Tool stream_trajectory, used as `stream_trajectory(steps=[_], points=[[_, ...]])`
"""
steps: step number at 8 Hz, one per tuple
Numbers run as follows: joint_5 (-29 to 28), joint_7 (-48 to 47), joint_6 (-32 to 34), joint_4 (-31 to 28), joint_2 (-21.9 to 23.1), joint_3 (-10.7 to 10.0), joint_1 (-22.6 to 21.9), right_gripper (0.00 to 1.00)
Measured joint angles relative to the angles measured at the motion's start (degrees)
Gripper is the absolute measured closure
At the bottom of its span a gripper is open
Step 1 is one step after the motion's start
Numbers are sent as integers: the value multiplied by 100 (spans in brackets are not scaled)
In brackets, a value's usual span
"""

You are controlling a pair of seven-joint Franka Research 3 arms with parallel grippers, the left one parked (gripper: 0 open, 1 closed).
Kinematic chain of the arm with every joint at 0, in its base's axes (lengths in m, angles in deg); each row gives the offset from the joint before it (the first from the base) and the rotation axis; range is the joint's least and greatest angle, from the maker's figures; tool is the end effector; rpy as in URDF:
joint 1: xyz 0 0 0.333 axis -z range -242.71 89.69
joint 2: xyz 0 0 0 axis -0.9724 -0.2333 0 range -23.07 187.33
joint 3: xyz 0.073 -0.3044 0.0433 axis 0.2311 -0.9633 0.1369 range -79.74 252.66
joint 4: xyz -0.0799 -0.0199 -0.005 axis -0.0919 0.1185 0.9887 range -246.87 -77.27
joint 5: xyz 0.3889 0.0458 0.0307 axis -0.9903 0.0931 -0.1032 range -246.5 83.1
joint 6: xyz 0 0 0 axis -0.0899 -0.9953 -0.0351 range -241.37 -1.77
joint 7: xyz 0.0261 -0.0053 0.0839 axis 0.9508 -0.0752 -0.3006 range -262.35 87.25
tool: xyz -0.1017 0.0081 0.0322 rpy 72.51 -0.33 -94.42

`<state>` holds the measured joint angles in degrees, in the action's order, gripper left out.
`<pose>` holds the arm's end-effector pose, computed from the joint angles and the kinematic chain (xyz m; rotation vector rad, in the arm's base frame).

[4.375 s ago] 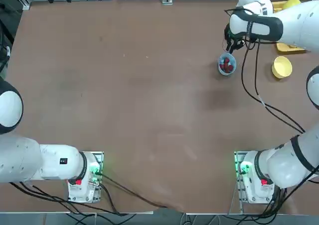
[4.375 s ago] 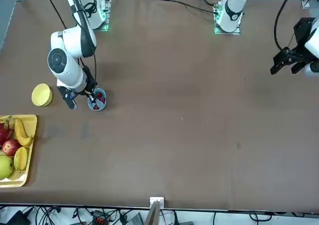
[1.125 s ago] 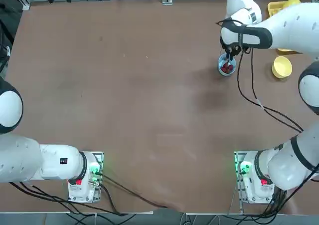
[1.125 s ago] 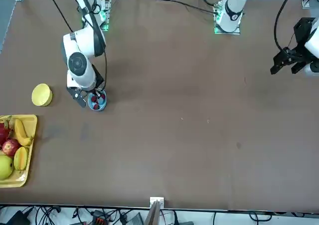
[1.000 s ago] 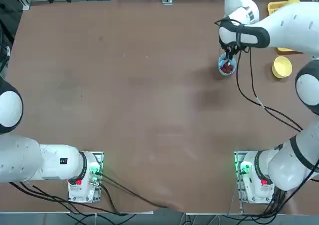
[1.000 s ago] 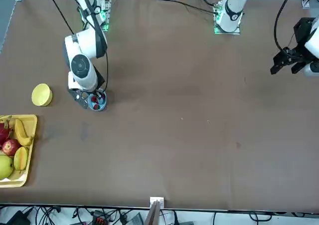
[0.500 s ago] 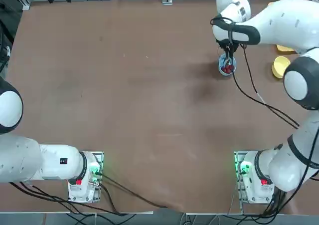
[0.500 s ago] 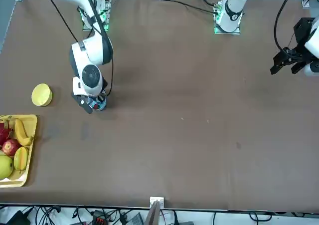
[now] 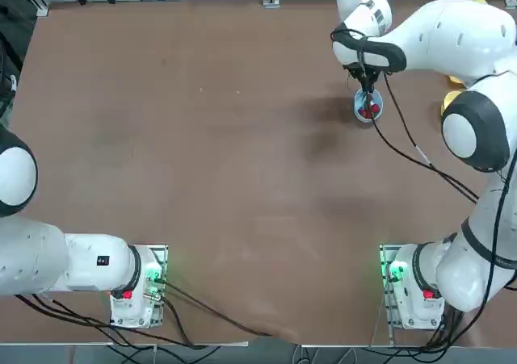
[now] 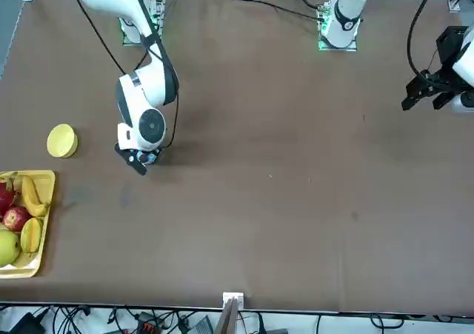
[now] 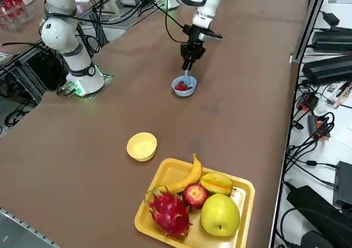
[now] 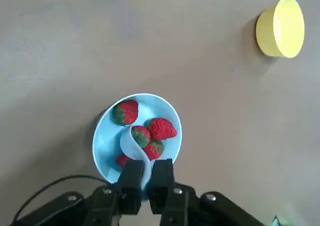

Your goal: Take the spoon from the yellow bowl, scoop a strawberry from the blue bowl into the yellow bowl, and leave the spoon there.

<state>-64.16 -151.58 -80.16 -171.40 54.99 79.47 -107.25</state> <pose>0.5663 0.2272 0.2780 2.5037 -0.7262 -0.0949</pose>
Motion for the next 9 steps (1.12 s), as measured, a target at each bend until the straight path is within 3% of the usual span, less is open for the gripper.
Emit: stream_trajectory(steps=[4,9], points=[[489,138,372,418,-465,0,-499,89],[1024,596,649,534,-775,-4,-938,89]])
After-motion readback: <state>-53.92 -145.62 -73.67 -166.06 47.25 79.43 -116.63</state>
